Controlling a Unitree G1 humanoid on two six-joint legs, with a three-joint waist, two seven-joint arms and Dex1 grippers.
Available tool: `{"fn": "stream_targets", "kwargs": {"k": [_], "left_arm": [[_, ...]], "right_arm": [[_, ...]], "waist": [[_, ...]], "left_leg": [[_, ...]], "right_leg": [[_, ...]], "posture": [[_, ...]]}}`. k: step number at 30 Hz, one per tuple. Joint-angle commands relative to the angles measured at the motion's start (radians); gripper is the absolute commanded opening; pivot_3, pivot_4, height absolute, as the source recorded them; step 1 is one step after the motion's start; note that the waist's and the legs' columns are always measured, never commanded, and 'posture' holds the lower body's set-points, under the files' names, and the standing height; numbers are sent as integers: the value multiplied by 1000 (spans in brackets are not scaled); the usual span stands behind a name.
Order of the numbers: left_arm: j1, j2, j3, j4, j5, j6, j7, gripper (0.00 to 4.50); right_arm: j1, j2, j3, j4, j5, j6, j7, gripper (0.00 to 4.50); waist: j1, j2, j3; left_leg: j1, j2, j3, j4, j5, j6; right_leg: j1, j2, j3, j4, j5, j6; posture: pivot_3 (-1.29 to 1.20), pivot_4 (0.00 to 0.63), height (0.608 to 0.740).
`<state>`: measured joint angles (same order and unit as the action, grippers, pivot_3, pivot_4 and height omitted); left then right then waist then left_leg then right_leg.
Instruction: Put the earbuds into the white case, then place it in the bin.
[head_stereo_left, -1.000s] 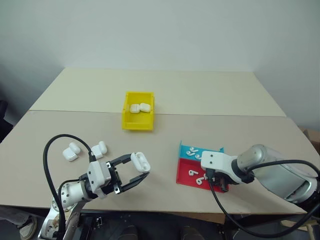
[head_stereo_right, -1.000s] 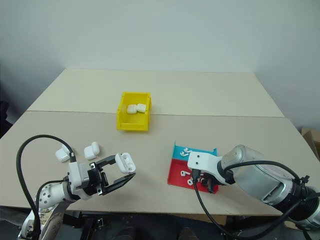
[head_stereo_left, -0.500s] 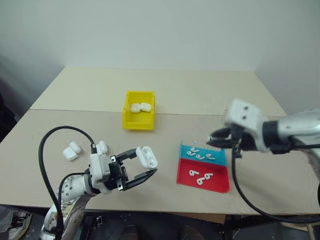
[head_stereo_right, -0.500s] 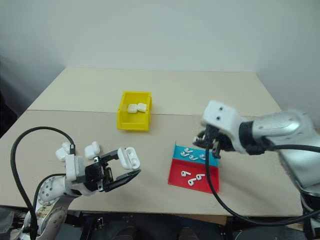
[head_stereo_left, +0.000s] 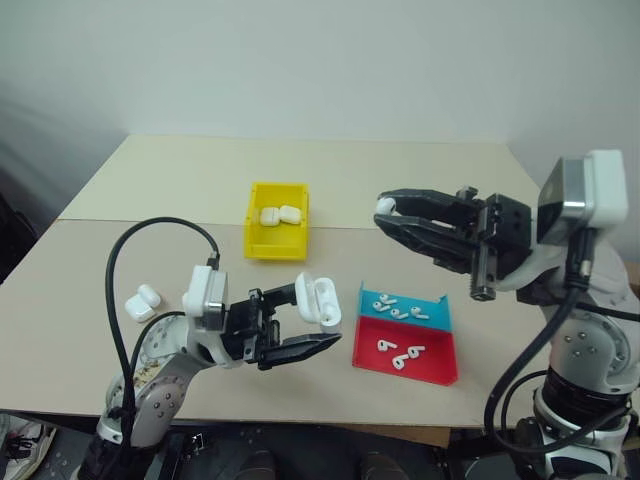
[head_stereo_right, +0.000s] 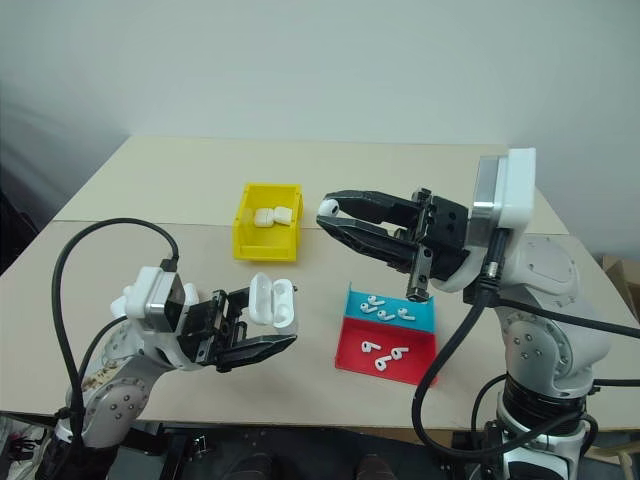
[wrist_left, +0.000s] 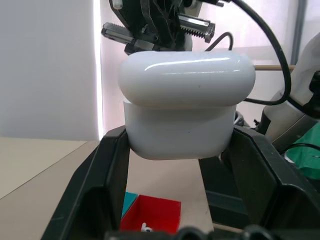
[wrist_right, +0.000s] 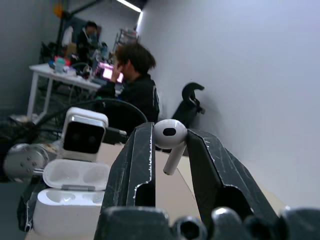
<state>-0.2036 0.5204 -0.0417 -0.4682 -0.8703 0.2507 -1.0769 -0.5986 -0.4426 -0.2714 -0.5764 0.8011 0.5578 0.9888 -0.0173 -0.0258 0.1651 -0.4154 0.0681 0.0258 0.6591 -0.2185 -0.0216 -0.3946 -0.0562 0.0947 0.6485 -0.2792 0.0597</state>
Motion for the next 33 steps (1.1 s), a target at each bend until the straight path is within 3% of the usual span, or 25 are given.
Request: {"fn": "stream_targets", "kwargs": {"k": [1,21,33], "left_arm": [[-31,15,11,-34,-19,13,-43,2725],[-97,-13,-2,8,49,-2,-107,2725],[-102,-28,-2,3,69,-9,-110,2725]], "right_arm": [[-6,10,21,-6,70,-67,36,1122],[42,16,241,99,-6,-235,147,1122],[66,-2,265,120,-35,-266,171,1122]], "waist": [[0,0,0],[1,0,0],[1,0,0]], "left_leg": [[0,0,0,0,0,0],[0,0,0,0,0,0],[0,0,0,0,0,0]], "right_leg": [[0,0,0,0,0,0],[0,0,0,0,0,0],[0,0,0,0,0,0]], "posture": [[0,150,740],[0,150,740],[0,150,740]]}}
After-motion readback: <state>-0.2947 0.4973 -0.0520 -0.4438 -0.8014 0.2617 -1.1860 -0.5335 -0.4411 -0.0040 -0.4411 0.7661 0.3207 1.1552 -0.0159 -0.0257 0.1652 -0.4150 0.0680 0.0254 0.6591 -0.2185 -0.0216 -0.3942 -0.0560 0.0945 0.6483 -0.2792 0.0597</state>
